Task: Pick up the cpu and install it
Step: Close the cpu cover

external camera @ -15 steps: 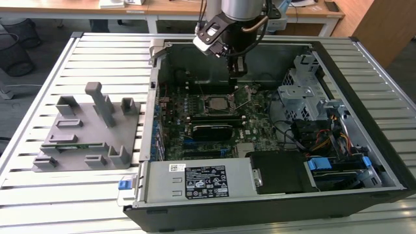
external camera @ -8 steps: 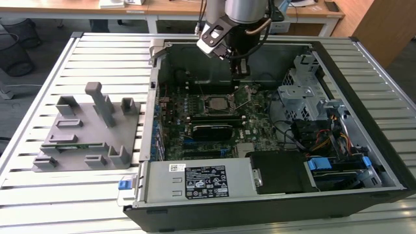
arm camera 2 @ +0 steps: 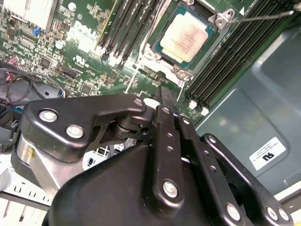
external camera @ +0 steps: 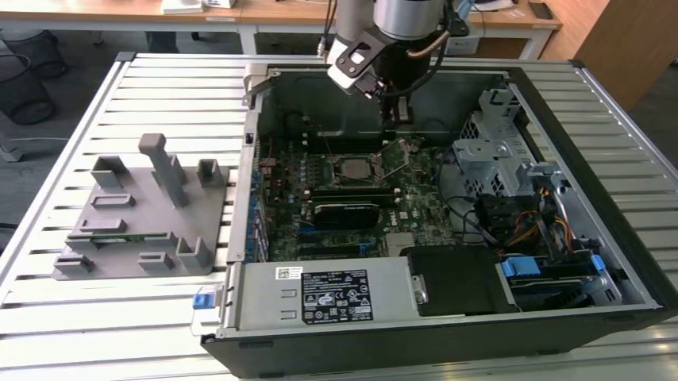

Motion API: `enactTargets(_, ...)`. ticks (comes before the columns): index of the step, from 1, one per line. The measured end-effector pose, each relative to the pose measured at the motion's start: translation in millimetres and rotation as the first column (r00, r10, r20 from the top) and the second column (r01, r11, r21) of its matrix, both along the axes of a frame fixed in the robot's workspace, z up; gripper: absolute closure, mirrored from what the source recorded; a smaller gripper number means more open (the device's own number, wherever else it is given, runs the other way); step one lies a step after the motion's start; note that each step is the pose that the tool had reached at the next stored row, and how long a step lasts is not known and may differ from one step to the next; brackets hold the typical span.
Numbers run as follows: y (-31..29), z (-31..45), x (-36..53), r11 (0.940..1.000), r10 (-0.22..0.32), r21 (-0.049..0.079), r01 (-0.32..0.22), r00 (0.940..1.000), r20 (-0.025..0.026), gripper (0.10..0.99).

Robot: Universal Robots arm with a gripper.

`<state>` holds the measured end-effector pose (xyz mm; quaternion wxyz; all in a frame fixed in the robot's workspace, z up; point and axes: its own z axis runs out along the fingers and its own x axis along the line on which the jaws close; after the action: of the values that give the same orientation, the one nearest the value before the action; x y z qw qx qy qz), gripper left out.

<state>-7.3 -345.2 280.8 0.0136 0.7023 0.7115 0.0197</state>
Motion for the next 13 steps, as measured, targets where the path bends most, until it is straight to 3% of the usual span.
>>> enactTargets(4,0.0,-0.5,4.3,1.0,0.0,0.0,0.0,1.0,0.0,0.98)
enactTargets(9,0.0,-2.7,21.3,1.0,0.0,0.0,0.0,1.0,-0.0024,0.98)
enactTargets(13,0.0,-9.2,26.7,1.0,0.0,0.0,0.0,1.0,-0.0023,0.98)
